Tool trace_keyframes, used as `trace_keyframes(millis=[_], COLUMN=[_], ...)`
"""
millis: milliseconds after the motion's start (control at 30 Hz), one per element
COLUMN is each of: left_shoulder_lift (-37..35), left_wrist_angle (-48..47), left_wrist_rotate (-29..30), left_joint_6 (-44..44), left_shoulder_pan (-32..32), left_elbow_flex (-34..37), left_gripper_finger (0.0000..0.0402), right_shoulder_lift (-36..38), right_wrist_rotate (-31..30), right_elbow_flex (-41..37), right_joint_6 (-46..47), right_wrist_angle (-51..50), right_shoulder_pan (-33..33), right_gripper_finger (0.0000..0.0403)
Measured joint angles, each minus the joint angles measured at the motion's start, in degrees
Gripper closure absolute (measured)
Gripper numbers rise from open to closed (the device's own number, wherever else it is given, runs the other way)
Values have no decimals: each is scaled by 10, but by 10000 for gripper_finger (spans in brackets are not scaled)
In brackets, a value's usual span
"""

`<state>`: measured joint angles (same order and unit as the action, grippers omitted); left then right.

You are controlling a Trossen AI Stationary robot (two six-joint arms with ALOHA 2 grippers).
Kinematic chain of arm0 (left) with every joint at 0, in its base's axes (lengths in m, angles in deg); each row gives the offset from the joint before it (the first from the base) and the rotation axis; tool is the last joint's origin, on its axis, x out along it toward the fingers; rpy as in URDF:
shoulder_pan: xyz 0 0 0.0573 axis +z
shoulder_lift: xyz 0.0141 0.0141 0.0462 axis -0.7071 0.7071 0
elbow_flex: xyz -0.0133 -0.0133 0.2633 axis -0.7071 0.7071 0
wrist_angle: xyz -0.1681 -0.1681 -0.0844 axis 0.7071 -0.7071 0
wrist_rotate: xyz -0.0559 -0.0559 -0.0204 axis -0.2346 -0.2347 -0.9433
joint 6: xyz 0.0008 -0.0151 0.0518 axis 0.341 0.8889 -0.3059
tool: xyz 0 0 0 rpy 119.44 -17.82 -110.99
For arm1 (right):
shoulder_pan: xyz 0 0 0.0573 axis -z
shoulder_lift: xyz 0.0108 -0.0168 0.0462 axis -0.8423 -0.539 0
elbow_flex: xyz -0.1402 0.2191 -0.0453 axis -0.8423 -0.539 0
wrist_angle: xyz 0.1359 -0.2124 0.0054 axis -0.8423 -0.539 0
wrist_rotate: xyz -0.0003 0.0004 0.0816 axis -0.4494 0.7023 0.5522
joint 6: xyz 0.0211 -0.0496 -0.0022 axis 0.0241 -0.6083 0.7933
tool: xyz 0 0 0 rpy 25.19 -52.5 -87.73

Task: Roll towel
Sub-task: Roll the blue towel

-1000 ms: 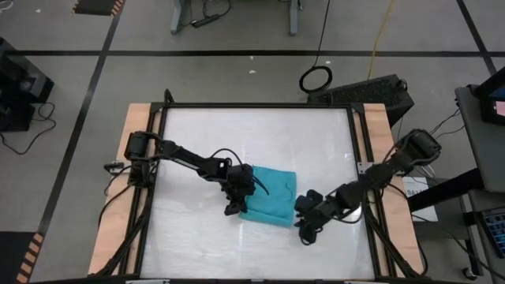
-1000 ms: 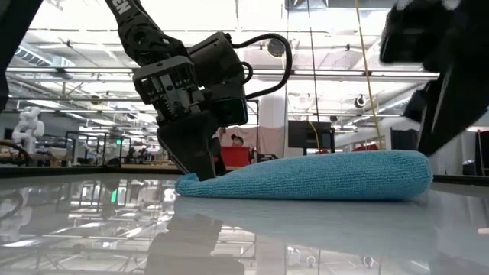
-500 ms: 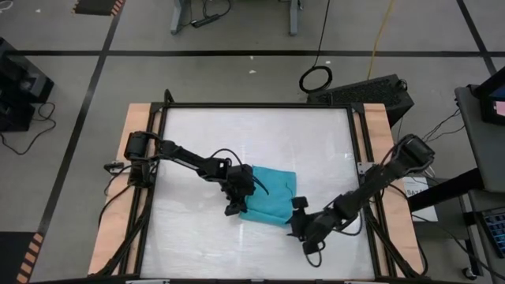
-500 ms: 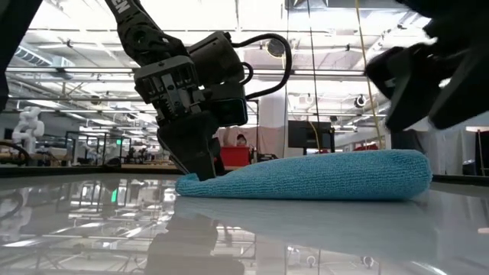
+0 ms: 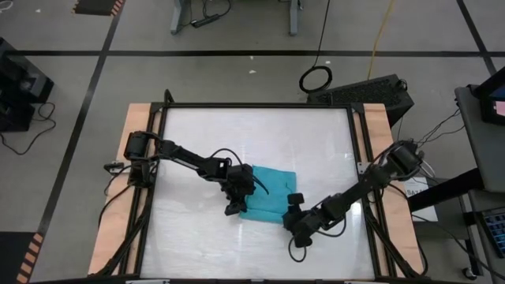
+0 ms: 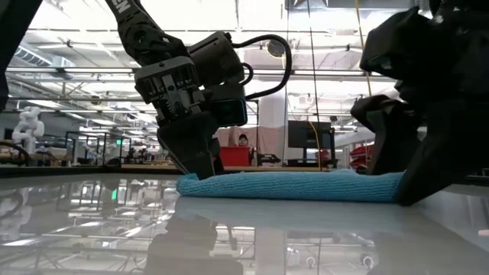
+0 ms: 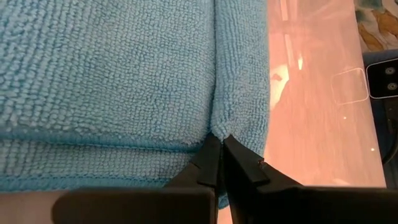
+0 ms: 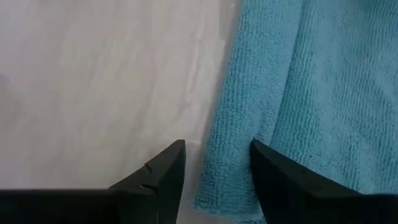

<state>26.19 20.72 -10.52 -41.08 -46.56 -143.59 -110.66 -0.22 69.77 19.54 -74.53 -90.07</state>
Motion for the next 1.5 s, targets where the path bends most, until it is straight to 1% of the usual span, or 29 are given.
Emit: trace_keyframes(millis=[67,133,233,300,400,467,567,667,700,833,900,1000,1067,1133,1233,1500], left_shoulder_lift=[0,-1,-7,-18,-38,-55,-85,-119,-133,-175,-182,-181,-168,-154,-131,-71], left_wrist_angle=[0,0,1,-5,-21,-36,-68,-106,-121,-131,-112,-95,-67,-59,-33,-27], left_wrist_rotate=[-1,-6,-16,-18,-13,-5,8,22,33,94,113,157,197,227,244,254], left_joint_6=[-2,-5,-16,-21,-38,-49,-73,-111,-127,-195,-235,-288,-315,-335,-357,-390], left_shoulder_pan=[0,1,1,2,2,4,14,21,20,-4,-27,-66,-88,-103,-114,-115], left_elbow_flex=[0,0,0,2,4,4,4,3,3,3,2,2,2,2,2,1], left_gripper_finger=[386,386,376,357,310,273,225,196,192,190,190,190,190,190,190,190], right_shoulder_lift=[-5,-7,-8,-8,-9,-9,-9,-9,-9,-10,-10,-10,-10,-10,-10,-11], right_wrist_rotate=[-3,-3,-1,-2,-3,0,0,0,0,2,2,3,4,5,5,7], right_elbow_flex=[0,0,0,0,0,0,0,-1,-1,-2,-2,-2,-2,-2,-2,-3], right_joint_6=[10,21,38,51,72,85,102,115,119,131,139,149,153,155,156,167], right_wrist_angle=[-1,-2,-2,-2,-2,-2,-2,0,2,8,9,11,12,14,17,23], right_shoulder_pan=[0,0,0,1,1,2,2,2,2,2,2,2,2,2,2,3], right_gripper_finger=[236,247,282,315,372,392,388,389,391,398,398,397,397,397,397,397])
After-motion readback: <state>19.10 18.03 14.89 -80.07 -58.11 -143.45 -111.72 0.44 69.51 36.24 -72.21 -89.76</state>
